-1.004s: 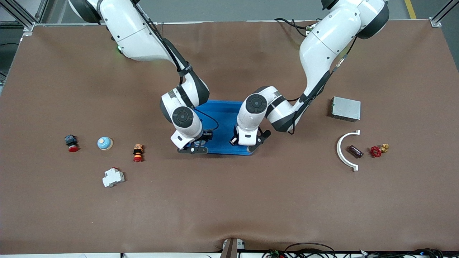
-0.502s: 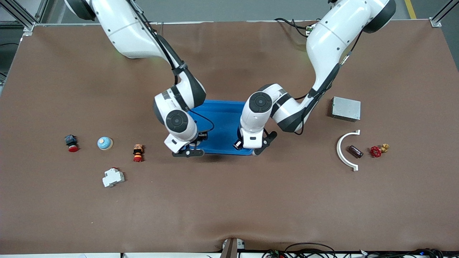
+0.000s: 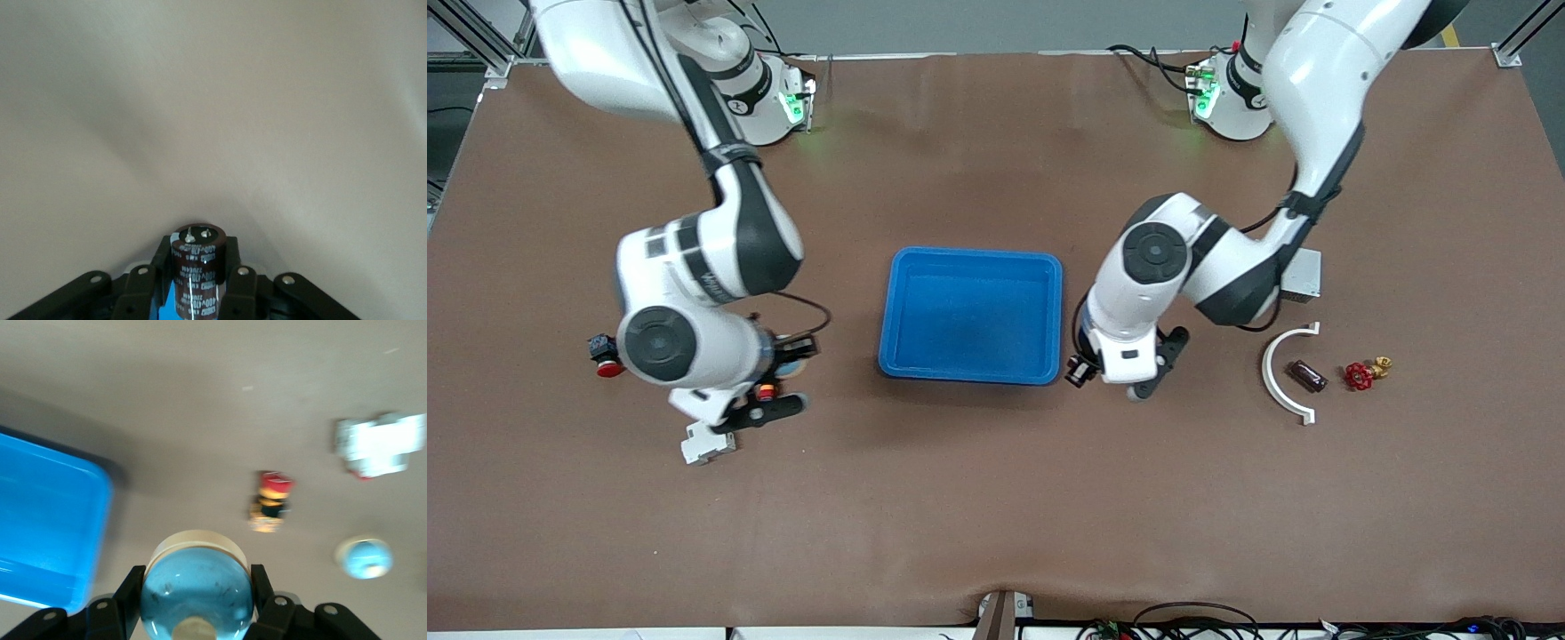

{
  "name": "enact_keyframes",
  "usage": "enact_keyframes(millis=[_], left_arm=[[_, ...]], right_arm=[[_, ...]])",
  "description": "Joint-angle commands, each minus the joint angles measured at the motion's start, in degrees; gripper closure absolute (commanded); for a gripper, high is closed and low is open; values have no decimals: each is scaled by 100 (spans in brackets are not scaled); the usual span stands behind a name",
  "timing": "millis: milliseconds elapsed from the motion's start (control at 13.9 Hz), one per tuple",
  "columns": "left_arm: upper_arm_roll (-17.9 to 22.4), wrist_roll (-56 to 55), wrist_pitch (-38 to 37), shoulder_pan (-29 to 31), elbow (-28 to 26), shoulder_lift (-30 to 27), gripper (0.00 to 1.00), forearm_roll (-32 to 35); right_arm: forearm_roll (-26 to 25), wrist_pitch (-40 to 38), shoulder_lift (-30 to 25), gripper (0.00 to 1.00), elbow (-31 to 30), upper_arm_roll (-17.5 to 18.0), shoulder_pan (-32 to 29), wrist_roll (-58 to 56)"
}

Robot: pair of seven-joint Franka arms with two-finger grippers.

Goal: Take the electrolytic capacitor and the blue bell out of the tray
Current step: 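Carry the capacitor toward the arc while the right gripper carries the bell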

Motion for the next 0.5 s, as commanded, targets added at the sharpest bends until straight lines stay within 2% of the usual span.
enact_keyframes(millis=[0,215,430], left_arm=[[-316,307,-528,530,-206,-455,100,31],[-342,587,-906,811,-294,-754,100,40],[-359,1299,-1030,1338,-592,-1018,100,40]], right_arm=[[-291,-81,116,95,157,101,-582,-1162],[-326,155,204,95,165,92,-1347,-2587],[-397,1006,650,94,130,92,-2050,-4036]])
